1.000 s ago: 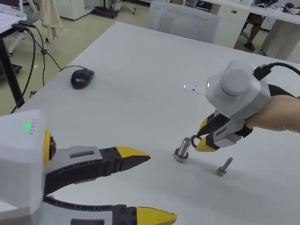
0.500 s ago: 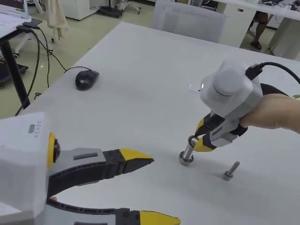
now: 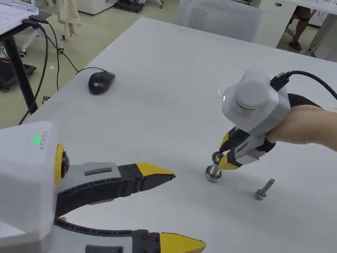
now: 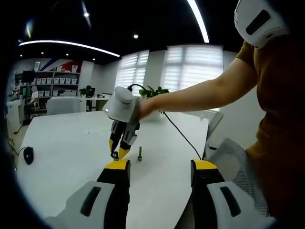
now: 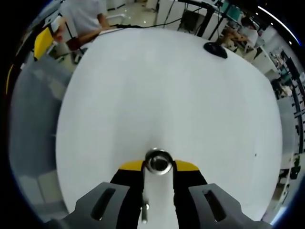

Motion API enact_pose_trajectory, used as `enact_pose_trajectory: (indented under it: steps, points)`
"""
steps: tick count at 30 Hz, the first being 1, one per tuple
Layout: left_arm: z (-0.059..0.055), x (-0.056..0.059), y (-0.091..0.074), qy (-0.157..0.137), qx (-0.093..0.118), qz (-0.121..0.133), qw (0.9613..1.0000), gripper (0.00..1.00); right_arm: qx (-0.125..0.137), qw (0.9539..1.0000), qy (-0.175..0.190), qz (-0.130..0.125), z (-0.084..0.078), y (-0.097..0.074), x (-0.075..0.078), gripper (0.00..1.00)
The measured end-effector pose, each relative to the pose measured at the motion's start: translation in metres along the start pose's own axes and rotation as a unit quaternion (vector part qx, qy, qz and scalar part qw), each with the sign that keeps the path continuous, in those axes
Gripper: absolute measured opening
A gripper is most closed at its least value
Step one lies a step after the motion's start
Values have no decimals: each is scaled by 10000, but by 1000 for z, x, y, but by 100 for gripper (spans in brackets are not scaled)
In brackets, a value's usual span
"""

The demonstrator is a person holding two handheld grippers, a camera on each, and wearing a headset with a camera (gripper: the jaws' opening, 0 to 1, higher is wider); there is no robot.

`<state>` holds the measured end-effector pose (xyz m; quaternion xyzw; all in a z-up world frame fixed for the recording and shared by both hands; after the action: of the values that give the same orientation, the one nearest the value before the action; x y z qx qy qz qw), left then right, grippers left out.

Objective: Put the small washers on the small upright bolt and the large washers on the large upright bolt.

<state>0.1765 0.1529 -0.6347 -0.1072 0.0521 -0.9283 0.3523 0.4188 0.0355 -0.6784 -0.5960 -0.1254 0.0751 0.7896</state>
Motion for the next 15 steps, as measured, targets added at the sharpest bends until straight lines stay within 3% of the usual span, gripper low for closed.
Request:
enact_pose_trajectory:
  steps: [15]
  points:
    - [-7, -2, 2, -75, -28, 73, 9999, 50, -128, 9998, -56, 119, -8, 28, 0, 23]
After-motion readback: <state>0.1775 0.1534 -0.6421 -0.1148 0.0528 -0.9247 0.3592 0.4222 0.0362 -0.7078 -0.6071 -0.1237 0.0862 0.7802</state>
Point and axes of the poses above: the centre of the closed fingertips' face, and the gripper's own axes: y roughly forward along the fingers, x roughly to its right, z roughly out of its top, the point moved 10 cm from there along -y, roughly backward along the fingers, and after that the axes turned 1 degree about z, right-handed, at the moved point
